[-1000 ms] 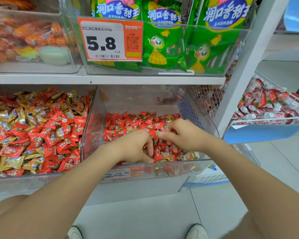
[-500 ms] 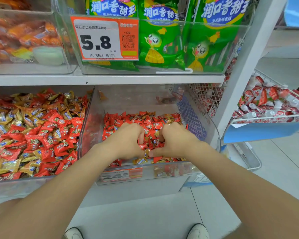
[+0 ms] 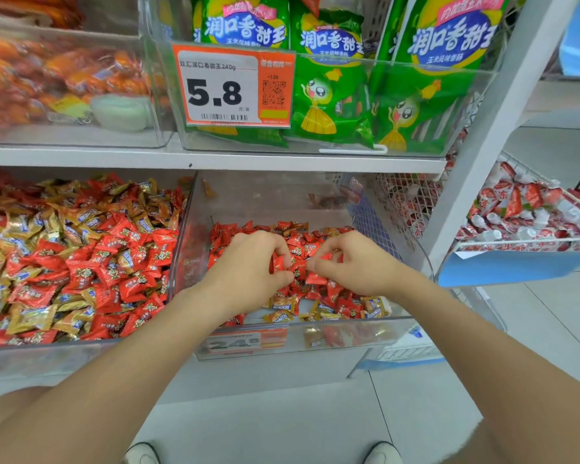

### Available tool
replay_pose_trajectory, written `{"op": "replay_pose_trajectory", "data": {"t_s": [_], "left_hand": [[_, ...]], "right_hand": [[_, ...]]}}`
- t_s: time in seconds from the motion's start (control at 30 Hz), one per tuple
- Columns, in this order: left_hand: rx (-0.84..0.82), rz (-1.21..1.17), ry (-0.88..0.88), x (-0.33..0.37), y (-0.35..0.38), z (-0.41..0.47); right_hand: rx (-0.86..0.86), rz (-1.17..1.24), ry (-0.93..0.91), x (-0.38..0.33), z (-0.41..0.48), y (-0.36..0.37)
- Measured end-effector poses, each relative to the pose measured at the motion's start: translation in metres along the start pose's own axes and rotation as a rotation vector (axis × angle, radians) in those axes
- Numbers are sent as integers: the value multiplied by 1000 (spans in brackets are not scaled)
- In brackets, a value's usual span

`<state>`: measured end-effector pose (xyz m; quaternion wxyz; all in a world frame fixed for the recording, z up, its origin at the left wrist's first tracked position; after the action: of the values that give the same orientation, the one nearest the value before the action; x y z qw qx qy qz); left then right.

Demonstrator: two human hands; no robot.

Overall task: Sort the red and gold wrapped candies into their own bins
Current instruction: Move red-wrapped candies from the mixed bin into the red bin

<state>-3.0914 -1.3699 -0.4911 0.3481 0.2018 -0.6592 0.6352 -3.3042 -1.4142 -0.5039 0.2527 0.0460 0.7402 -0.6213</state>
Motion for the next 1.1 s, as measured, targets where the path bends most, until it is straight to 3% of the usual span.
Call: {"op": "replay_pose_trajectory", "data": {"t_s": [0.13, 0.27, 0.4, 0.5, 0.6, 0.67, 0.73, 0.87, 0.93, 1.1], "left_hand": [[179, -66, 88, 11, -21, -17], [356, -32, 203, 7, -55, -41], [476, 66, 181, -31, -96, -59], [499, 204, 79, -73, -128, -56], [271, 467, -92, -109, -141, -52], [146, 519, -187, -126, -144, -53], [120, 433, -198, -132, -148, -55], [181, 275, -185, -129, -161, -62], [169, 241, -167, -126, -162, -66], [176, 279, -71, -104, -151, -69]], "right_hand": [[-31, 380, 103, -25, -16, -11], [-50, 661, 52, -67, -24, -8], [-32, 829, -29, -125, -20, 11], [80, 684, -148, -166, -11, 26], [359, 327, -324, -192, 4, 42], [456, 185, -415, -208, 19, 51], [452, 78, -457, -219, 40, 58], [178, -195, -467, -231, 75, 64], [123, -209, -490, -230, 75, 61], [344, -72, -478, -192, 39, 41]]}}
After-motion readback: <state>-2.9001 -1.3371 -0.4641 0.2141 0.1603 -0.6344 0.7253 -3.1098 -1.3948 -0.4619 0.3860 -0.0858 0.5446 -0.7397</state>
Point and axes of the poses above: each hand's wrist, its own z-axis towards the middle knuckle, its own y-axis out of the palm, x = y × z, the point moved 1 cm from there along z, towards the middle knuckle, and after that the axes turned 11 degrees about -z, right-handed, at the moved point
